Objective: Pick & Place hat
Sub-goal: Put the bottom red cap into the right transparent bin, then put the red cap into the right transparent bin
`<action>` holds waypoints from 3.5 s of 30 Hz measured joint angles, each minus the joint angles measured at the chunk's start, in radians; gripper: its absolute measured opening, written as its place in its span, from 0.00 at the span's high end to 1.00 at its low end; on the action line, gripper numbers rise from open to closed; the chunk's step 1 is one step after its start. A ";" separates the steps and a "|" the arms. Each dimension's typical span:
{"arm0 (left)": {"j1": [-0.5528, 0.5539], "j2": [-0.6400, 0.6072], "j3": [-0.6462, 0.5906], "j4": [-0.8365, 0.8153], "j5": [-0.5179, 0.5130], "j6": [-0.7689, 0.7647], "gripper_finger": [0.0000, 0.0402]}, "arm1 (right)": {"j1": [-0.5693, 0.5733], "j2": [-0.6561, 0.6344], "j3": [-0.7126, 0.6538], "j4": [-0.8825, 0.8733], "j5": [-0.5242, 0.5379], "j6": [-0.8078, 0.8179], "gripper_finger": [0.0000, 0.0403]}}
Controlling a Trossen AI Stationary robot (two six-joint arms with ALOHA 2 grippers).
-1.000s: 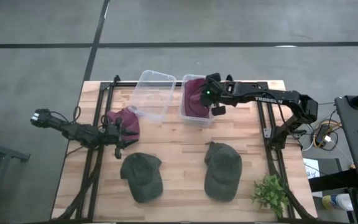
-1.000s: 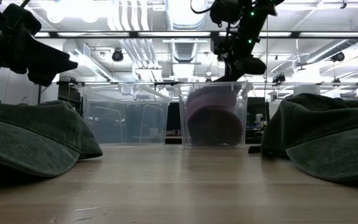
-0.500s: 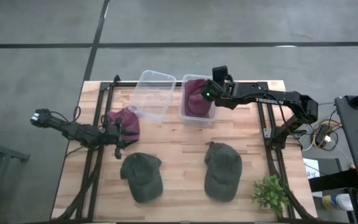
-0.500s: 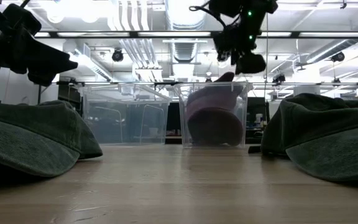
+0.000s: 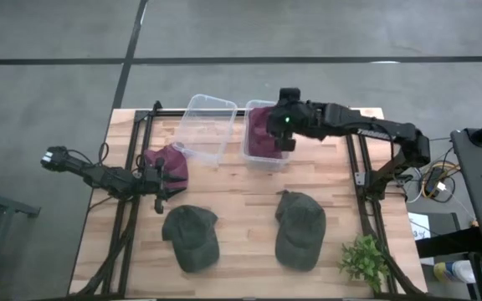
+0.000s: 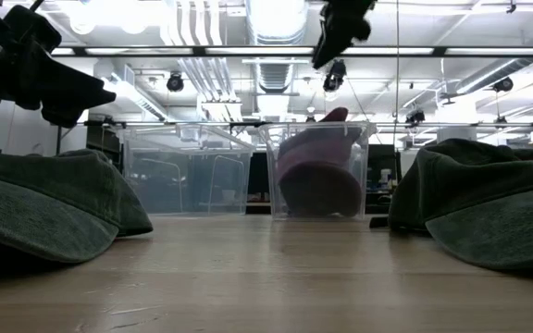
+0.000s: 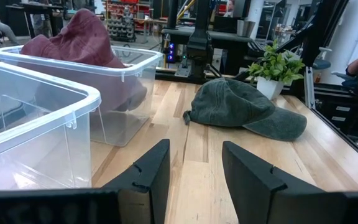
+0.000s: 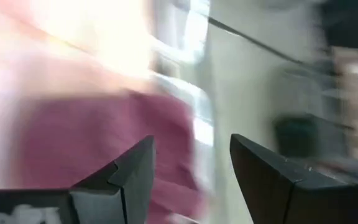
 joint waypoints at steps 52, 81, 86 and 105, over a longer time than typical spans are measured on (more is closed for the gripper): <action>0.000 0.000 0.000 0.000 0.000 0.000 0.65 | -0.156 0.078 0.213 -0.226 -0.359 0.366 0.50; 0.000 0.000 0.081 0.000 -0.018 0.121 0.65 | 0.099 0.171 0.251 0.034 -0.363 0.346 0.50; 0.000 0.000 0.169 0.001 -0.066 0.154 0.65 | 0.106 0.242 0.307 0.030 -0.375 0.346 0.50; 0.000 0.127 0.481 -0.002 -0.065 0.336 0.65 | 0.231 0.335 0.408 0.081 -0.419 0.284 0.50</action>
